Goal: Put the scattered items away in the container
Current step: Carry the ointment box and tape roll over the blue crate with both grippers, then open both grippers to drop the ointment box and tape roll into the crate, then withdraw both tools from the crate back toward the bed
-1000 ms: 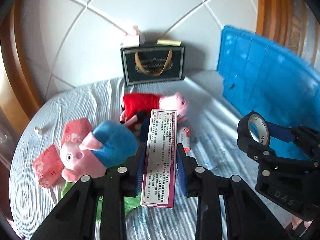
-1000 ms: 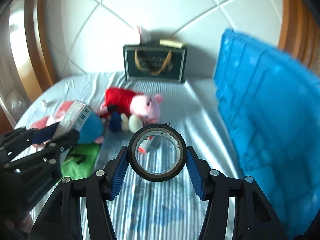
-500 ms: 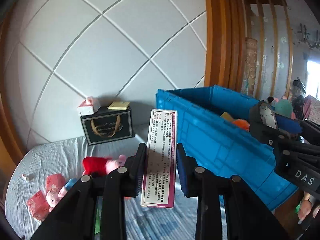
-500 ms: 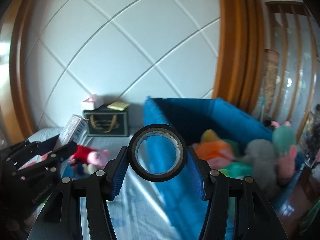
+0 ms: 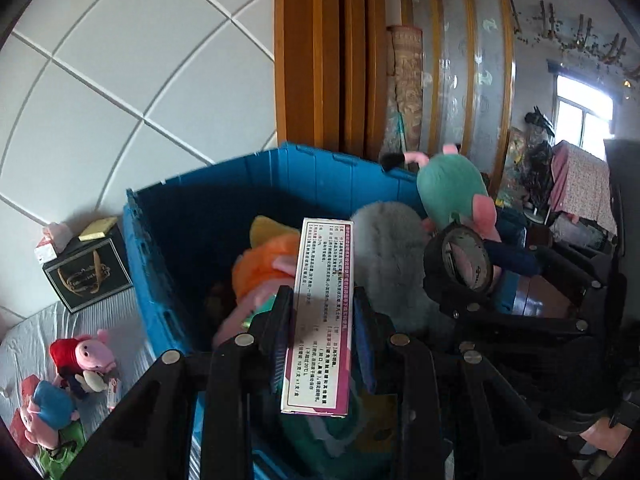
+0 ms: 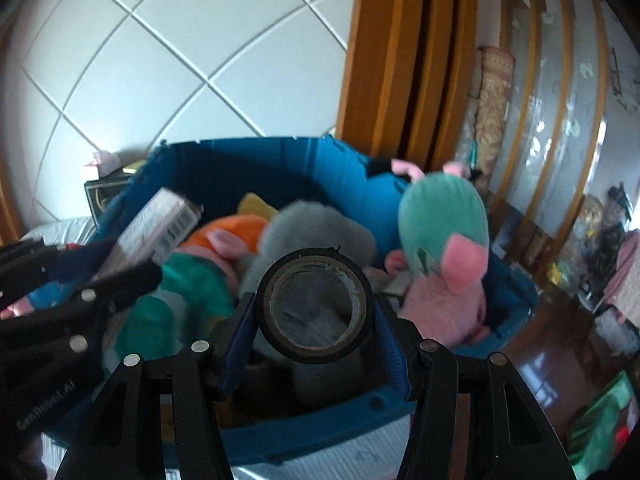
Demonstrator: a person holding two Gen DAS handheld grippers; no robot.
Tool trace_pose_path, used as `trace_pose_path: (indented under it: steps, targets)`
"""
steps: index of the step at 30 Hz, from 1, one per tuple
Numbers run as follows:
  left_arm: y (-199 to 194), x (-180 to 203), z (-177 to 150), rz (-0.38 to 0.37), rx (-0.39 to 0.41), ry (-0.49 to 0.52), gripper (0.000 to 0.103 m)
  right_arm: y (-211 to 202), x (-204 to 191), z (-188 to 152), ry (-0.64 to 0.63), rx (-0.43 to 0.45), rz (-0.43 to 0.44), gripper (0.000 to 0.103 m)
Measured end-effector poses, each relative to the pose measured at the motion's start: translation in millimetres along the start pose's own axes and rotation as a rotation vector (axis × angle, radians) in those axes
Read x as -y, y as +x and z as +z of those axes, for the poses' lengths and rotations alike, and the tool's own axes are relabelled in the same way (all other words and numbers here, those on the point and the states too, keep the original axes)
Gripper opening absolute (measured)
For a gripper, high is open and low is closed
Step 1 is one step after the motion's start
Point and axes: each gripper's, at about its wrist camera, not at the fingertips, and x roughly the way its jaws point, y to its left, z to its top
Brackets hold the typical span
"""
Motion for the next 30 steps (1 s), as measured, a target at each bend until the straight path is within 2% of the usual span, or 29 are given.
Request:
trace_pose_path:
  steps: [2, 7, 11, 13, 15, 18, 21, 22, 23, 25, 27, 30]
  targets:
    - [-1, 1, 3, 0.033, 0.0, -0.013, 0.029, 10, 10, -4, 0.003, -0.018, 0.019, 0.056]
    - [6, 2, 1, 0.062, -0.066, -0.045, 0.029, 22, 17, -9, -0.009, -0.045, 0.063, 0.056]
    - [1, 1, -2, 0.09, -0.058, -0.048, 0.03, 24, 13, -13, -0.033, -0.052, 0.088, 0.056]
    - [0, 0, -5, 0.098, -0.065, -0.055, 0.036, 25, 11, -13, -0.036, -0.056, 0.093, 0.056]
    - [-1, -1, -7, 0.106, -0.059, -0.062, 0.05, 27, 11, -14, -0.037, -0.058, 0.095, 0.056]
    - [-7, -3, -9, 0.113, -0.042, -0.068, 0.061, 27, 10, -16, -0.038, -0.063, 0.092, 0.057]
    - [-15, -6, -12, 0.109, -0.027, -0.077, 0.063, 21, 9, -16, -0.026, -0.053, 0.093, 0.066]
    - [-18, -8, -13, 0.11, -0.02, -0.081, 0.063, 18, 9, -15, -0.021, -0.046, 0.092, 0.079]
    - [-22, -9, -14, 0.111, -0.014, -0.082, 0.063, 15, 8, -14, -0.018, -0.038, 0.09, 0.084]
    - [-30, -12, -16, 0.112, 0.001, -0.085, 0.065, 7, 6, -13, -0.016, -0.023, 0.087, 0.084]
    - [-39, -17, -19, 0.116, 0.016, -0.09, 0.074, 0, 2, -11, -0.018, -0.014, 0.083, 0.084]
    - [-54, -29, -26, 0.117, 0.034, -0.11, 0.074, -13, -10, -8, -0.026, 0.005, 0.084, 0.084]
